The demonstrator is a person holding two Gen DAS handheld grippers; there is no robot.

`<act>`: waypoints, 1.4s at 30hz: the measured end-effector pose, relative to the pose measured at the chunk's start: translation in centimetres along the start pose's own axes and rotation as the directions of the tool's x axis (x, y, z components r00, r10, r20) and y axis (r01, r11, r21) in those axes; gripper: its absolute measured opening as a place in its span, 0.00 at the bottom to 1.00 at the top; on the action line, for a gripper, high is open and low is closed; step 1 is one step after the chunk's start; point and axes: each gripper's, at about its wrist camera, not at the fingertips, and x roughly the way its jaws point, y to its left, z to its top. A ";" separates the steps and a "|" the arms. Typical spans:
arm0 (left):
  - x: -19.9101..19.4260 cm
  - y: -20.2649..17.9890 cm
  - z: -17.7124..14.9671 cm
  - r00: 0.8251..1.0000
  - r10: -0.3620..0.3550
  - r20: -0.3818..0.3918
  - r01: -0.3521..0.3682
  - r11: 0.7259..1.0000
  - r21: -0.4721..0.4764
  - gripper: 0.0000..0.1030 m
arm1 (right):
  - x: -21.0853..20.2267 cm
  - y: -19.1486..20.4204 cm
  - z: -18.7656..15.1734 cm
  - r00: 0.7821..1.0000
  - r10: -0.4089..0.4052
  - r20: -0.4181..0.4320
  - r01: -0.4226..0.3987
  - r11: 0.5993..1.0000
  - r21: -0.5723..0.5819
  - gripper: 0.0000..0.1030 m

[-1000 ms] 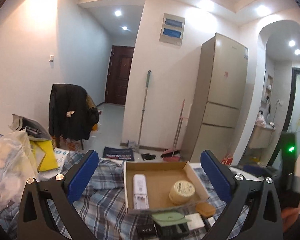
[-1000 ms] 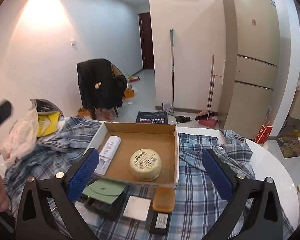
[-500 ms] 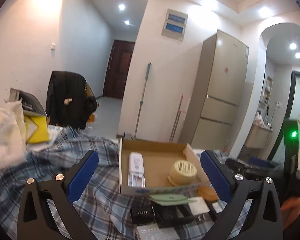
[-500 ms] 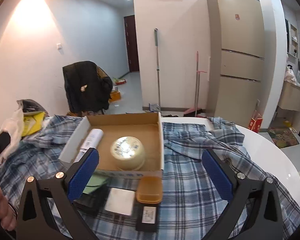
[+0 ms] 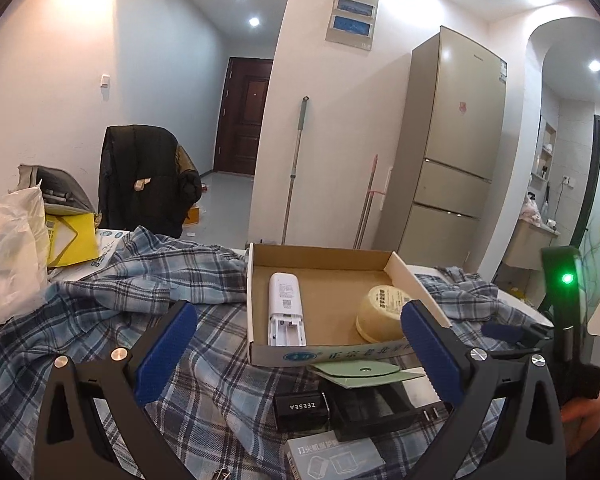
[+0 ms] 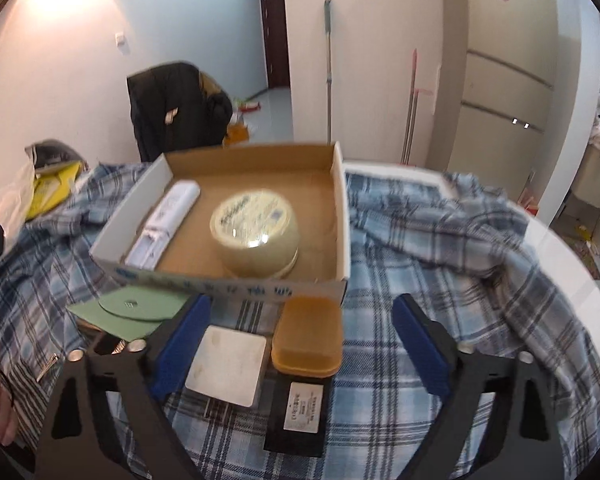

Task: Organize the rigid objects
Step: 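Grasp the orange plastic container with the right tool, then grasp the green pouch with the left tool and place it in the box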

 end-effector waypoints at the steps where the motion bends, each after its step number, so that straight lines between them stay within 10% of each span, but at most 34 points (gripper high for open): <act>1: 0.1 -0.1 0.0 1.000 0.001 -0.002 -0.001 1.000 0.004 1.00 | 0.5 0.0 -0.2 1.000 0.000 -0.016 0.000 1.000 0.006 0.80; 10: 0.2 0.1 0.0 1.000 0.005 -0.009 -0.005 1.000 -0.010 1.00 | 3.0 0.1 -0.9 0.996 -0.042 -0.084 0.039 0.999 -0.029 0.42; 20: -0.2 0.4 0.2 1.000 0.013 0.007 -0.013 1.000 -0.018 1.00 | 1.3 -0.7 -0.2 0.998 -0.035 -0.056 0.034 0.999 -0.009 0.41; 26: 0.4 0.3 1.0 0.994 -0.017 -0.109 0.007 0.996 -0.093 1.00 | -4.0 -1.4 0.1 0.999 -0.024 0.035 0.024 1.000 -0.010 0.41; 42: 7.8 -6.1 -1.6 0.916 0.062 -0.397 -0.087 0.995 -0.045 1.00 | -5.3 -3.4 -0.7 0.991 -0.072 0.116 0.066 0.996 0.057 0.41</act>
